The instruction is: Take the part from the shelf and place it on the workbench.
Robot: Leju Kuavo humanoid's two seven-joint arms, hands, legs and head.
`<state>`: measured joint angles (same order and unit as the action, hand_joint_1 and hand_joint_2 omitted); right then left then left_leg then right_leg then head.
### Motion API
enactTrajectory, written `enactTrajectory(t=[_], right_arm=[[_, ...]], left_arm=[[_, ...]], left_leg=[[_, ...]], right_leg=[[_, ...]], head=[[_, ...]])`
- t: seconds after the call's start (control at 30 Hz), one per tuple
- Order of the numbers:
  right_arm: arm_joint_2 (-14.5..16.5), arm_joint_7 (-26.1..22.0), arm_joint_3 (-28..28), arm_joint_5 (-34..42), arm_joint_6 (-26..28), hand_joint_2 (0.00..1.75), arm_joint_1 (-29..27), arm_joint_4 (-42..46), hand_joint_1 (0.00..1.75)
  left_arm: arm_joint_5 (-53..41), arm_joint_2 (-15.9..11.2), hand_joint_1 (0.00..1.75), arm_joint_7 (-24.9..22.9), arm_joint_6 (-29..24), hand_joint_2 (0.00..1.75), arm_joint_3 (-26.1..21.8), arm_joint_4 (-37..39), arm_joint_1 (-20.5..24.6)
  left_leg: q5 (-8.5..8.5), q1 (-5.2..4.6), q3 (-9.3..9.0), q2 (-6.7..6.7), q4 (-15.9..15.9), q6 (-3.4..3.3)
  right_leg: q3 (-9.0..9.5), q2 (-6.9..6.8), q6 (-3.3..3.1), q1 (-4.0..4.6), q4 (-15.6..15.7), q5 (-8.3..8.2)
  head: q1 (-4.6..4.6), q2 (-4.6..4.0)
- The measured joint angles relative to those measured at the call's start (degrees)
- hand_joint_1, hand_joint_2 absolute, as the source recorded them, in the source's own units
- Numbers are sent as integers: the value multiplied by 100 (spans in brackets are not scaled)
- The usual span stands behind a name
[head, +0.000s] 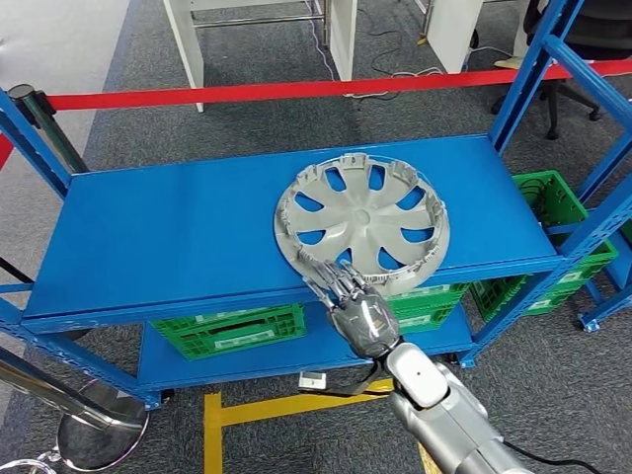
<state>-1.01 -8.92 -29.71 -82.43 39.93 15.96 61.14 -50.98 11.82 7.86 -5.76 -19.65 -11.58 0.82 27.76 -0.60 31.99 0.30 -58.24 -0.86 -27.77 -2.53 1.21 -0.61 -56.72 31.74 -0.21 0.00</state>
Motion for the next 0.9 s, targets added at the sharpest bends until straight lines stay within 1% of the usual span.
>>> enactTrajectory(t=[0.13,0.33,0.43,0.5,0.57,0.63,0.73,0.9], right_arm=[[-101,20,117,-4,0,175,-106,102,0],[-167,37,207,-18,1,175,-176,170,0],[-193,33,247,-21,1,175,-226,208,0],[-213,15,278,-26,0,175,-267,242,0],[-230,7,337,-51,0,175,-330,293,0],[-254,6,399,-87,0,175,-417,370,0],[-289,-1,485,-123,1,175,-541,479,0],[-307,-28,532,-175,2,175,-626,530,0]], left_arm=[[57,0,0,107,-36,0,-7,0,-18],[88,2,0,182,-55,0,-13,0,-25],[211,2,0,338,-5,0,-42,0,-33],[369,5,0,566,84,87,-98,0,-42],[534,16,0,881,129,87,-180,0,-55],[689,33,0,1169,145,0,-279,-1,-59],[851,58,0,1385,196,0,-426,-2,-54],[964,72,0,1469,247,0,-584,-2,-50]], left_leg=[[0,0,0,0,0,0],[0,0,0,0,0,0],[0,0,0,0,0,0],[0,0,0,0,0,0],[0,0,0,0,0,0],[1,0,0,0,0,-1],[2,-1,0,0,0,-2],[2,-1,0,0,0,-3]], right_leg=[[0,1,0,0,0,0],[-1,0,0,-1,0,0],[0,1,0,0,0,0],[-1,0,0,-1,0,0],[-1,0,0,-1,0,0],[-1,0,0,-1,0,0],[-1,1,0,-1,0,0],[-1,1,0,-1,0,0]], head=[[0,0],[1,0],[1,0],[1,0],[0,0],[1,0],[0,0],[0,0]])
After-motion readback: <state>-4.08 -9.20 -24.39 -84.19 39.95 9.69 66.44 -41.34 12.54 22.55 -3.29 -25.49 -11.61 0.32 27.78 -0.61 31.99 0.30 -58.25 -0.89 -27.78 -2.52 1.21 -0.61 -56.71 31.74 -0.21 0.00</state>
